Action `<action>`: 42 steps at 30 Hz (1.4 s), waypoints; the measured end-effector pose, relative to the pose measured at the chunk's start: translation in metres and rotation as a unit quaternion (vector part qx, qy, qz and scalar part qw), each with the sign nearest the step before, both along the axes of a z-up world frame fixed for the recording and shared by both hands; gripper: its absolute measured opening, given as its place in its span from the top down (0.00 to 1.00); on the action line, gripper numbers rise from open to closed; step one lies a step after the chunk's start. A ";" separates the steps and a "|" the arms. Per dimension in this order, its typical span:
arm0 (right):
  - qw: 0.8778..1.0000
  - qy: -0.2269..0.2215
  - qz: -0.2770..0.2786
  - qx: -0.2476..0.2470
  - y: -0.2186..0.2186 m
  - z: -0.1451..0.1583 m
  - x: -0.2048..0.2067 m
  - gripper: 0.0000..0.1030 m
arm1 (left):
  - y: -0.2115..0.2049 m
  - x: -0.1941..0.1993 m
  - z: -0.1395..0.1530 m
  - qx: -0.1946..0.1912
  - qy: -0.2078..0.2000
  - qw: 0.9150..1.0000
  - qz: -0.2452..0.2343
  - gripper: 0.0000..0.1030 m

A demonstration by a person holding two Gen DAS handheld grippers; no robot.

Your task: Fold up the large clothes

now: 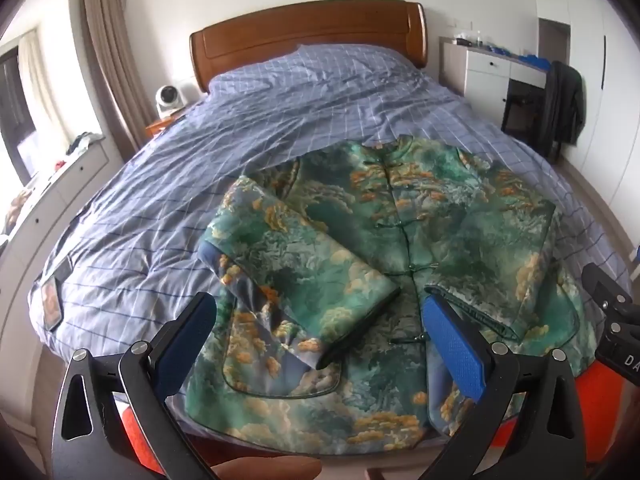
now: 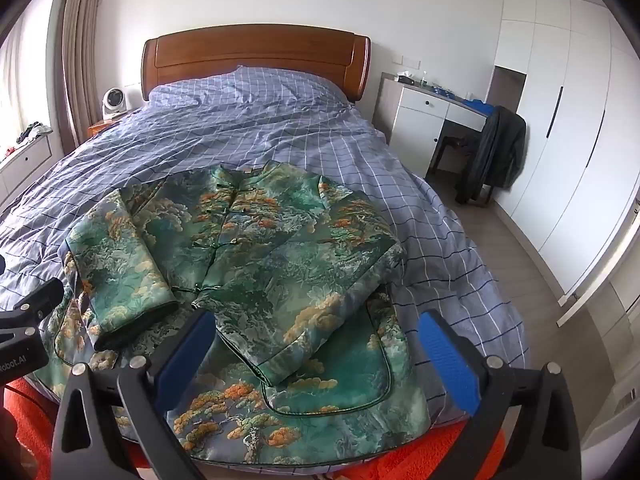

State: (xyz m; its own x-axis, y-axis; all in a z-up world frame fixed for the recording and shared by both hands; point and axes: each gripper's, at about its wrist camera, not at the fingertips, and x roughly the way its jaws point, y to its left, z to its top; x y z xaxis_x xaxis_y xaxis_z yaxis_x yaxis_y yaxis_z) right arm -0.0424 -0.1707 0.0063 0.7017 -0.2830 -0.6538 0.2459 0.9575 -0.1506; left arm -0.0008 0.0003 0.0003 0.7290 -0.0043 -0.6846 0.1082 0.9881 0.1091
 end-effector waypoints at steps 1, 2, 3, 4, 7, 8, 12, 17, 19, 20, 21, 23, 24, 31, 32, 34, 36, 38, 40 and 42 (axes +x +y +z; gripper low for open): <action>1.000 0.001 0.000 -0.001 0.000 0.000 0.000 0.00 | 0.000 -0.001 0.000 0.000 -0.002 1.000 0.000 0.00; 1.000 0.001 0.000 -0.001 0.000 -0.001 0.000 0.00 | 0.000 -0.001 0.000 0.001 -0.003 1.000 0.001 0.00; 1.000 0.001 0.001 -0.001 0.000 -0.001 0.001 0.00 | 0.000 -0.002 0.000 0.002 -0.005 1.000 0.001 0.00; 1.000 0.001 0.000 -0.001 0.000 -0.002 0.001 0.00 | 0.002 -0.004 -0.005 0.002 -0.005 1.000 0.002 0.00; 1.000 0.003 0.000 0.000 0.000 -0.003 0.001 0.00 | 0.005 -0.009 -0.009 0.002 -0.004 1.000 0.004 0.00; 1.000 0.003 0.001 0.000 0.000 -0.004 0.001 0.00 | 0.003 -0.005 -0.010 0.002 0.001 1.000 0.005 0.00; 1.000 0.005 0.000 0.002 -0.002 -0.007 0.001 0.00 | 0.002 0.002 -0.009 0.004 0.010 1.000 0.006 0.00; 1.000 0.003 0.001 0.003 -0.001 -0.005 0.001 0.00 | 0.002 0.002 -0.009 0.003 0.010 1.000 0.007 0.00; 1.000 0.004 0.002 0.000 0.002 -0.005 0.001 0.00 | 0.002 0.002 -0.009 0.003 0.010 1.000 0.007 0.00; 1.000 0.004 0.002 0.000 0.001 -0.005 0.000 0.00 | 0.002 0.001 -0.009 0.003 0.010 1.000 0.007 0.00; 1.000 0.005 0.002 -0.001 0.002 -0.005 0.001 0.00 | 0.002 0.001 -0.009 0.003 0.010 1.000 0.007 0.00; 1.000 0.005 0.004 -0.002 0.005 -0.005 0.001 0.00 | 0.002 0.001 -0.010 0.003 0.010 1.000 0.007 0.00; 1.000 0.005 0.004 -0.002 0.005 -0.005 0.001 0.00 | 0.002 0.001 -0.010 0.002 0.010 1.000 0.007 0.00; 1.000 0.004 0.004 -0.003 0.004 -0.005 0.000 0.00 | 0.002 0.002 -0.009 0.002 0.011 1.000 0.007 0.00; 1.000 0.004 0.004 -0.004 0.005 -0.004 -0.001 0.00 | 0.002 0.002 -0.009 0.002 0.011 1.000 0.007 0.00; 1.000 0.003 0.003 -0.004 0.004 -0.004 -0.001 0.00 | 0.002 0.000 -0.009 0.003 0.012 1.000 0.006 0.00; 1.000 0.004 0.003 -0.004 0.004 -0.004 -0.001 0.00 | 0.002 -0.001 -0.009 0.003 0.012 1.000 0.006 0.00; 1.000 0.005 0.002 -0.003 0.003 -0.004 -0.001 0.00 | 0.002 -0.001 -0.009 0.003 0.012 1.000 0.006 0.00; 1.000 0.005 0.001 -0.003 0.003 -0.004 -0.001 0.00 | 0.002 0.000 -0.009 0.003 0.012 1.000 0.007 0.00; 1.000 0.006 0.002 -0.002 0.001 -0.004 -0.001 0.00 | 0.002 -0.001 -0.009 0.003 0.013 1.000 0.006 0.00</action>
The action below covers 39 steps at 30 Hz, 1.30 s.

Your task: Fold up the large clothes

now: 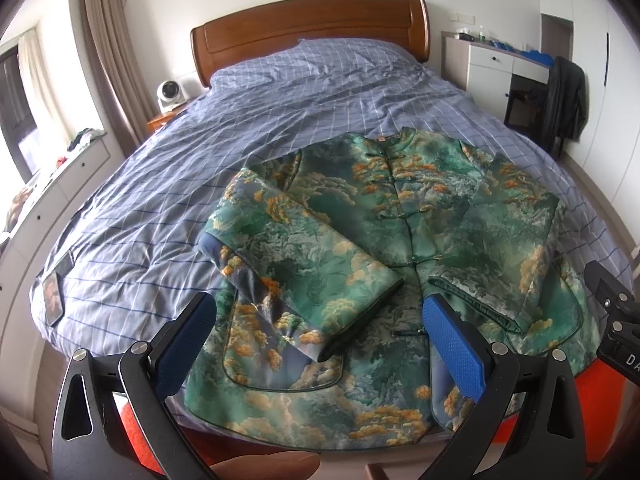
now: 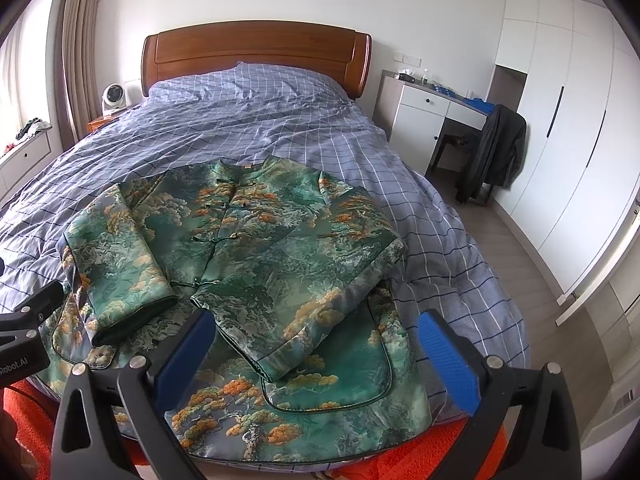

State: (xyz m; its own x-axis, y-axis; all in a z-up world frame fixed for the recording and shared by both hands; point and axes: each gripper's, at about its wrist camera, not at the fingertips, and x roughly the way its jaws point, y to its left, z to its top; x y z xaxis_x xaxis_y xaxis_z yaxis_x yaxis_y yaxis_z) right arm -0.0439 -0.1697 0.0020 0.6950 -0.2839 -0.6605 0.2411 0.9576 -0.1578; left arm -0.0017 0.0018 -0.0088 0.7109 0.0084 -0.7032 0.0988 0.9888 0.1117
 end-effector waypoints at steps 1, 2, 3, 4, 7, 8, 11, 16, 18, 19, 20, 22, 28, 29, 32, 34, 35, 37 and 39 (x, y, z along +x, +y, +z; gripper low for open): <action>1.000 0.000 0.000 0.000 0.000 0.000 0.000 0.00 | 0.000 0.000 0.000 0.001 0.000 1.000 0.000 0.00; 1.000 0.000 0.000 0.000 0.000 0.000 0.000 0.00 | 0.000 0.000 0.000 0.001 0.000 1.000 0.000 0.00; 1.000 0.000 -0.001 0.000 0.000 0.000 0.000 0.00 | 0.000 0.000 0.000 0.001 0.000 1.000 0.000 0.00; 1.000 0.000 -0.001 -0.001 0.000 0.000 0.000 0.00 | 0.000 0.000 0.000 0.001 0.000 1.000 0.000 0.00; 1.000 0.000 0.000 -0.001 0.001 0.000 0.000 0.00 | 0.000 0.001 0.000 0.001 -0.001 1.000 0.000 0.00; 1.000 0.000 -0.001 -0.001 0.000 -0.001 0.000 0.00 | 0.000 0.001 0.000 0.001 0.000 1.000 0.000 0.00; 1.000 0.000 0.000 0.000 0.001 -0.001 0.000 0.00 | 0.000 0.000 0.000 0.001 0.000 1.000 0.000 0.00; 1.000 0.001 -0.001 0.000 -0.001 -0.001 0.000 0.00 | 0.000 0.001 0.000 0.001 0.000 1.000 0.000 0.00; 1.000 0.001 -0.001 0.000 0.000 -0.001 0.000 0.00 | 0.000 0.001 0.000 0.001 0.000 1.000 0.000 0.00; 1.000 0.001 -0.001 0.000 -0.001 -0.001 0.000 0.00 | 0.000 0.000 0.000 0.001 0.000 1.000 0.000 0.00; 1.000 0.002 -0.001 -0.001 -0.001 -0.001 0.000 0.00 | 0.000 0.001 0.000 0.001 0.000 1.000 0.000 0.00; 1.000 0.002 -0.001 -0.001 -0.002 -0.001 0.000 0.00 | 0.000 0.000 0.000 0.002 0.000 1.000 0.000 0.00; 1.000 0.002 -0.001 -0.002 -0.001 -0.001 0.001 0.00 | 0.000 0.000 0.000 0.001 0.001 1.000 -0.001 0.00; 1.000 0.002 0.000 -0.002 -0.001 -0.001 0.001 0.00 | 0.000 0.001 0.000 0.001 0.000 1.000 0.000 0.00; 1.000 0.001 0.001 -0.003 -0.002 -0.001 0.000 0.00 | 0.000 0.000 0.000 0.002 0.001 1.000 0.000 0.00; 1.000 0.000 0.001 -0.004 -0.003 -0.001 0.001 0.00 | 0.001 -0.002 -0.001 0.003 0.002 1.000 0.001 0.00; 1.000 0.000 0.001 -0.003 -0.005 -0.002 0.001 0.00 | 0.002 -0.003 -0.001 0.004 0.002 1.000 0.001 0.00; 1.000 0.002 0.001 -0.003 -0.003 -0.001 0.001 0.00 | 0.004 -0.003 -0.003 0.005 0.001 1.000 0.000 0.00; 1.000 0.005 0.002 -0.005 -0.001 -0.001 0.003 0.00 | 0.004 -0.001 -0.004 0.004 0.002 1.000 0.001 0.00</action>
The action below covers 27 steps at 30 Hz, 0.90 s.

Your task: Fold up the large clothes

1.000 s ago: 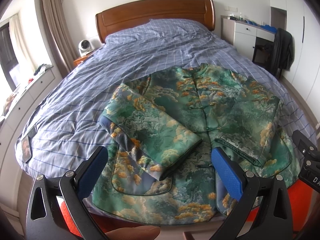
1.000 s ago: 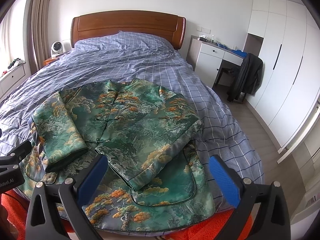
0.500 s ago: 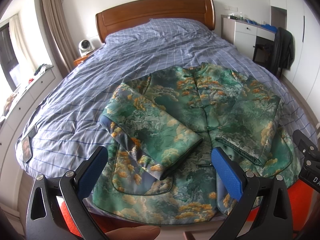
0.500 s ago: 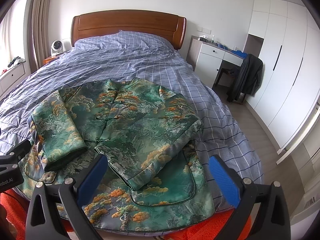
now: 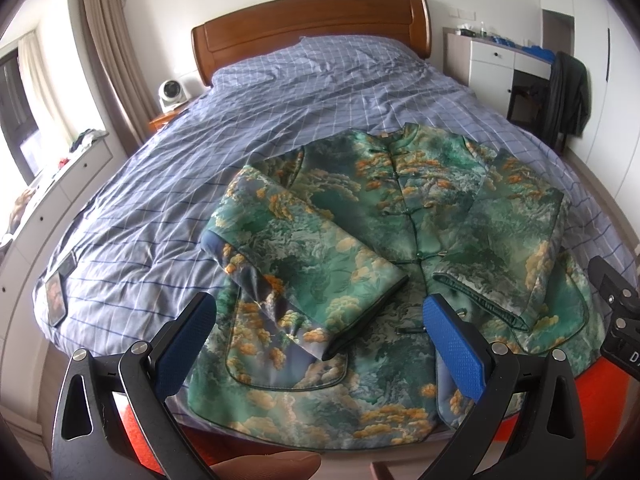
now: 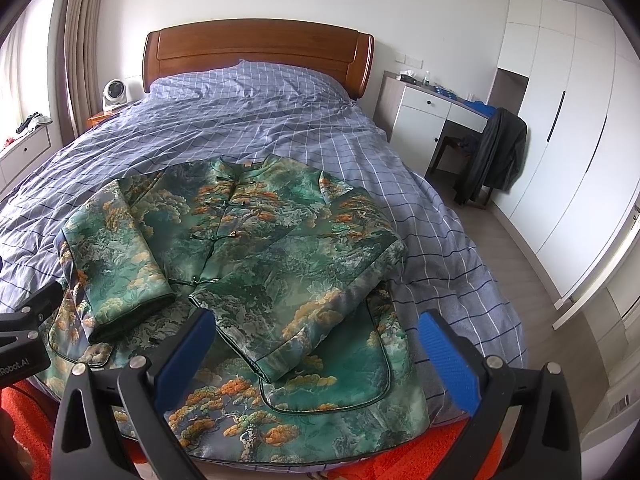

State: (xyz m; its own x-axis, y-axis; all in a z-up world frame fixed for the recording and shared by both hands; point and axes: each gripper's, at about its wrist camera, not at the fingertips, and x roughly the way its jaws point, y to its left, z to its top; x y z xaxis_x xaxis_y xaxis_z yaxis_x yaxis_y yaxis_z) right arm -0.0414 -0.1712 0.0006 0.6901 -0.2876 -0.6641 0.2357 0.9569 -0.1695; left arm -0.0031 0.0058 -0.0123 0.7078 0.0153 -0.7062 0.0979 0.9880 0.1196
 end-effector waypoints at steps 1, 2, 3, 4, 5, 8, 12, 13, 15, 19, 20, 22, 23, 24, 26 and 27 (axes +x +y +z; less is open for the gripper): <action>1.000 0.001 0.001 -0.002 0.002 0.000 0.001 0.00 | 0.000 0.000 0.000 0.000 0.000 1.000 0.000 0.00; 1.000 0.001 0.002 -0.003 0.003 0.001 0.001 0.00 | 0.000 0.000 0.000 0.000 0.000 1.000 0.000 0.00; 1.000 0.000 0.003 -0.005 0.004 0.001 0.001 0.00 | 0.001 -0.001 0.000 0.000 0.000 1.000 0.000 0.00; 1.000 0.000 0.004 -0.006 0.004 0.002 0.001 0.00 | 0.000 0.000 0.000 0.001 0.001 1.000 0.000 0.00; 1.000 -0.001 0.005 -0.007 0.005 0.002 0.001 0.00 | 0.000 0.000 0.000 0.000 0.001 1.000 0.000 0.00; 1.000 0.001 0.007 -0.009 0.006 0.001 0.002 0.00 | 0.001 0.000 0.000 0.001 0.001 1.000 0.001 0.00; 1.000 0.001 0.008 -0.010 0.007 0.001 0.002 0.00 | 0.005 0.002 -0.002 0.001 0.002 1.000 0.003 0.00; 1.000 0.000 0.008 -0.011 0.007 0.001 0.002 0.00 | 0.005 0.002 -0.002 0.001 0.003 1.000 0.003 0.00; 1.000 0.000 0.009 -0.013 0.008 0.001 0.002 0.00 | 0.005 0.003 -0.002 0.003 0.004 1.000 0.003 0.00; 1.000 -0.002 0.014 -0.015 0.011 0.000 0.002 0.00 | 0.004 0.003 -0.002 0.002 0.004 1.000 0.003 0.00; 1.000 -0.002 0.015 -0.015 0.012 -0.001 0.001 0.00 | 0.005 0.003 -0.002 0.002 0.003 1.000 0.003 0.00; 1.000 -0.003 0.015 -0.016 0.012 0.000 0.001 0.00 | 0.005 0.003 -0.003 0.002 0.003 1.000 0.003 0.00; 1.000 -0.003 0.015 -0.016 0.012 0.000 0.001 0.00 | 0.004 0.003 -0.002 0.002 0.004 1.000 0.003 0.00; 1.000 -0.003 0.015 -0.016 0.012 0.000 0.001 0.00 | 0.004 0.003 -0.002 0.003 0.004 1.000 0.003 0.00; 1.000 -0.003 0.015 -0.016 0.012 0.000 0.001 0.00 | 0.004 0.003 -0.002 0.003 0.004 1.000 0.003 0.00; 1.000 -0.003 0.015 -0.017 0.012 0.000 0.001 0.00 | 0.004 0.003 -0.002 0.002 0.004 1.000 0.003 0.00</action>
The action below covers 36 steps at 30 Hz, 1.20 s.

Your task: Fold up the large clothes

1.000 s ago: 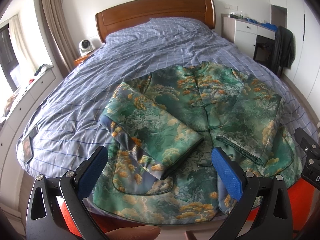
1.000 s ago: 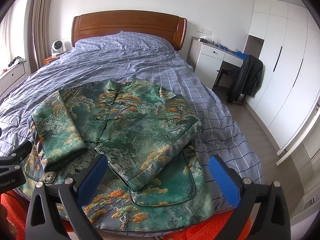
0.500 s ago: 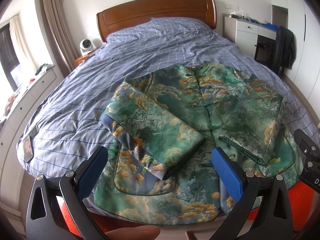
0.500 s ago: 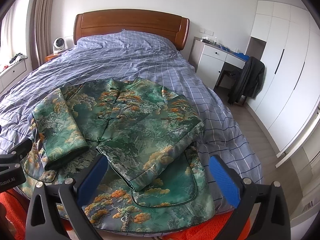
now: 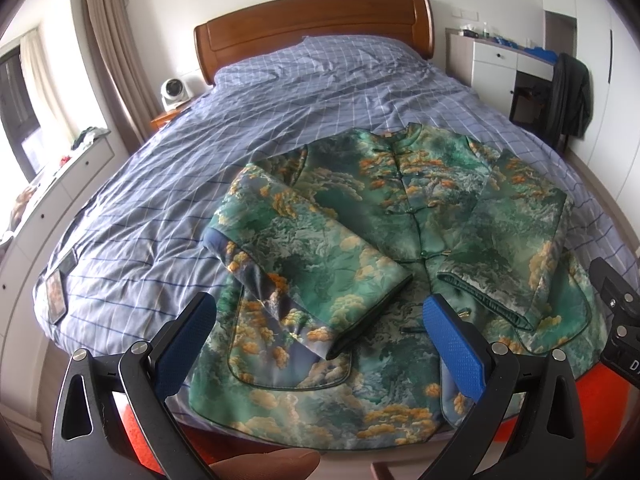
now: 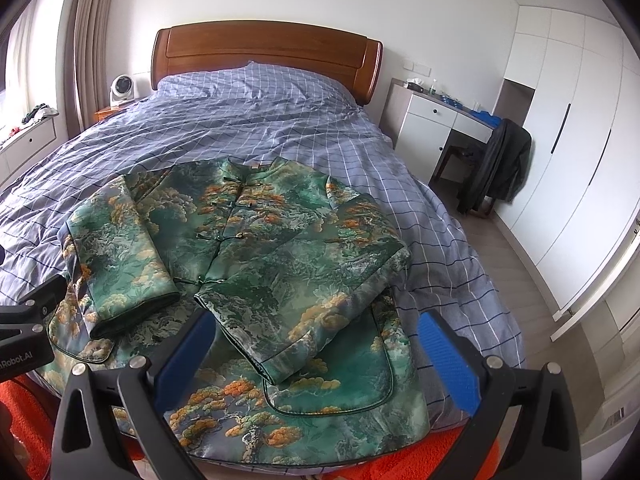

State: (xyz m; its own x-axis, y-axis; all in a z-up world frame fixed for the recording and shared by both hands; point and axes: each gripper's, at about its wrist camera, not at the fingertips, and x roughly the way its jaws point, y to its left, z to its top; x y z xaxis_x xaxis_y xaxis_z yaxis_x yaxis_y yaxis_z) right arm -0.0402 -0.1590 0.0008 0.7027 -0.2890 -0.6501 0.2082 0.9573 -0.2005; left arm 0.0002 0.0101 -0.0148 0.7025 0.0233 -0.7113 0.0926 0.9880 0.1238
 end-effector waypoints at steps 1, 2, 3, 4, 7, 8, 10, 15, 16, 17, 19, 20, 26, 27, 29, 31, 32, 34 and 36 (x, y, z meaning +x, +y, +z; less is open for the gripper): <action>1.000 0.000 0.000 0.000 0.000 0.000 0.000 0.00 | 0.000 0.000 0.000 0.000 0.000 1.000 0.000 0.00; 1.000 0.000 0.001 0.000 0.000 0.000 0.000 0.00 | -0.001 0.000 0.000 0.000 0.000 1.000 -0.001 0.00; 1.000 0.000 0.000 0.001 0.000 0.000 0.000 0.00 | 0.000 0.000 0.000 -0.001 0.000 1.000 -0.001 0.00; 1.000 0.000 0.001 0.000 0.000 0.000 0.000 0.00 | -0.001 0.000 0.000 0.000 0.000 1.000 0.000 0.00; 1.000 0.000 0.003 -0.002 0.000 0.001 -0.001 0.00 | -0.001 0.000 0.001 0.000 -0.001 1.000 0.000 0.00; 1.000 0.000 0.005 -0.003 0.000 0.001 -0.001 0.00 | -0.001 0.000 0.001 0.001 -0.003 1.000 0.001 0.00; 1.000 0.002 0.008 -0.003 0.000 0.001 -0.002 0.00 | 0.001 -0.001 0.002 0.000 -0.007 1.000 0.003 0.00; 0.999 0.001 0.036 0.006 -0.007 -0.002 -0.014 0.00 | 0.012 -0.012 0.001 -0.026 -0.015 0.999 -0.009 0.00; 0.999 -0.001 0.041 0.010 -0.008 -0.003 -0.017 0.00 | 0.012 -0.013 0.000 -0.029 -0.017 0.999 -0.016 0.00; 0.999 -0.003 0.046 0.014 -0.010 -0.005 -0.019 0.00 | 0.013 -0.016 -0.001 -0.027 -0.020 0.999 -0.019 0.00; 0.998 -0.003 0.052 0.020 -0.011 -0.008 -0.020 0.00 | 0.011 -0.020 -0.003 -0.012 -0.032 0.999 -0.020 0.00; 0.998 -0.003 0.057 0.027 -0.012 -0.010 -0.020 0.00 | 0.010 -0.021 -0.003 -0.002 -0.042 0.999 -0.021 0.00; 0.992 -0.030 0.108 0.063 -0.004 -0.005 -0.024 0.00 | 0.014 -0.019 0.002 -0.015 -0.051 0.998 -0.029 0.00; 0.990 -0.039 0.119 0.065 -0.001 -0.004 -0.025 0.00 | 0.015 -0.019 0.001 -0.015 -0.049 0.998 -0.029 0.00; 0.986 -0.052 0.141 0.065 0.005 -0.002 -0.027 0.00 | 0.017 -0.017 0.000 -0.022 -0.040 0.999 -0.027 0.00; 0.984 -0.050 0.160 0.065 0.009 -0.002 -0.026 0.00 | 0.020 -0.016 -0.002 -0.031 -0.030 0.999 -0.025 0.00; 0.983 -0.046 0.163 0.066 0.010 -0.003 -0.025 0.00 | 0.021 -0.016 -0.003 -0.034 -0.029 0.999 -0.024 0.00; 0.984 -0.035 0.161 0.065 0.012 -0.006 -0.023 0.00 | 0.023 -0.016 -0.004 -0.033 -0.030 0.999 -0.020 0.00; 0.986 -0.015 0.156 0.052 0.013 -0.011 -0.020 0.00 | 0.025 -0.017 -0.004 -0.035 -0.030 0.999 -0.017 0.00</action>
State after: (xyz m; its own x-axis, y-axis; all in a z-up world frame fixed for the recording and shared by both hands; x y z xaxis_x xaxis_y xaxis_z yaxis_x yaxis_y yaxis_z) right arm -0.0603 -0.1455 -0.0100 0.7661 0.0124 -0.6426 -0.0962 0.9907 -0.0957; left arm -0.0165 0.0354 -0.0190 0.7429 -0.0493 -0.6676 0.1201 0.9909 0.0605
